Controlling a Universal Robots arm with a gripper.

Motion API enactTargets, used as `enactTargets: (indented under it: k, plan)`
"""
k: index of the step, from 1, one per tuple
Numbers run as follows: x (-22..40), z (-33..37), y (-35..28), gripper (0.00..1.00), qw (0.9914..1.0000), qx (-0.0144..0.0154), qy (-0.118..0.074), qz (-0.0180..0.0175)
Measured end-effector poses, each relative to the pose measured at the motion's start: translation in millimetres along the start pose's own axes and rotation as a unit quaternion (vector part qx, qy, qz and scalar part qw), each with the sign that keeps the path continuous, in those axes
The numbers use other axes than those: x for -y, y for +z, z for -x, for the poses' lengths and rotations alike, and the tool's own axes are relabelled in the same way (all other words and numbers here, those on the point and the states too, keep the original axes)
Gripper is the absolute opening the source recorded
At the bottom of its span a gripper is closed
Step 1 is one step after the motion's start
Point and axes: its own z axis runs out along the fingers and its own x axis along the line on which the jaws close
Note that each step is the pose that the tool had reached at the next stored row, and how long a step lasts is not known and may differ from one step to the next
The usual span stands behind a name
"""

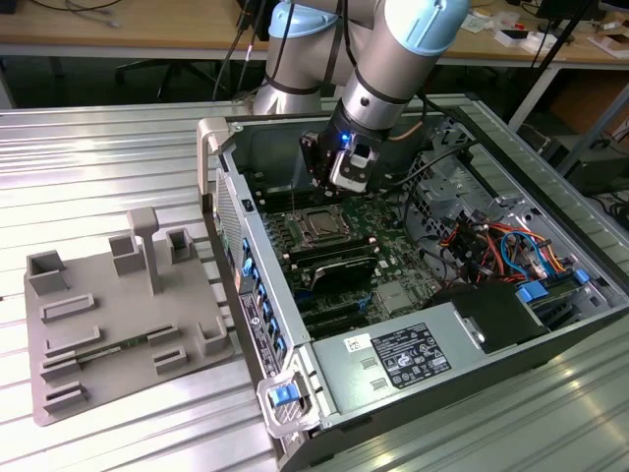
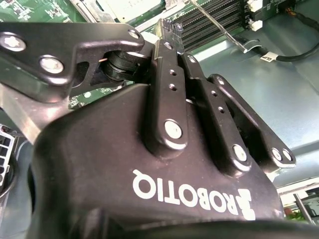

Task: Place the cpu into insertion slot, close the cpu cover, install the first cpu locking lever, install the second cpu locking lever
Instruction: 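Install the first cpu locking lever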

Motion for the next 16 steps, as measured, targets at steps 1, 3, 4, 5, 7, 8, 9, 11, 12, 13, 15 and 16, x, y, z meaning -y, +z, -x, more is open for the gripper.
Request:
enactTargets:
  k: [1,3,4,5,7,8,9,11,12,13,15,16]
  plan:
    - [0.0,0.0,0.0,0.11,1.0,-0.0001,-0.002,-0.0003]
    - [0.0,0.0,0.0,0.11,0.99999,-0.0002,-0.005,-0.0008]
    - [0.0,0.0,0.0,0.11,0.99998,-0.0003,-0.007,-0.001]
    - [0.0,0.0,0.0,0.11,0.99996,-0.0003,-0.008,-0.0014]
    - [0.0,0.0,0.0,0.11,0.99994,-0.0005,-0.011,-0.0017]
    - [0.0,0.0,0.0,0.11,0.99992,-0.0005,-0.012,-0.002]
    - [0.0,0.0,0.0,0.11,0.9999,-0.0006,-0.014,-0.0021]
    - [0.0,0.0,0.0,0.11,0.99986,-0.0007,-0.017,-0.0026]
    - [0.0,0.0,0.0,0.11,0.99984,-0.0008,-0.018,-0.0028]
    - [0.0,0.0,0.0,0.11,0.99981,-0.0009,-0.019,-0.003]
    - [0.0,0.0,0.0,0.11,0.99976,-0.001,-0.022,-0.0033]
    - [0.0,0.0,0.0,0.11,0.99973,-0.0011,-0.023,-0.0036]
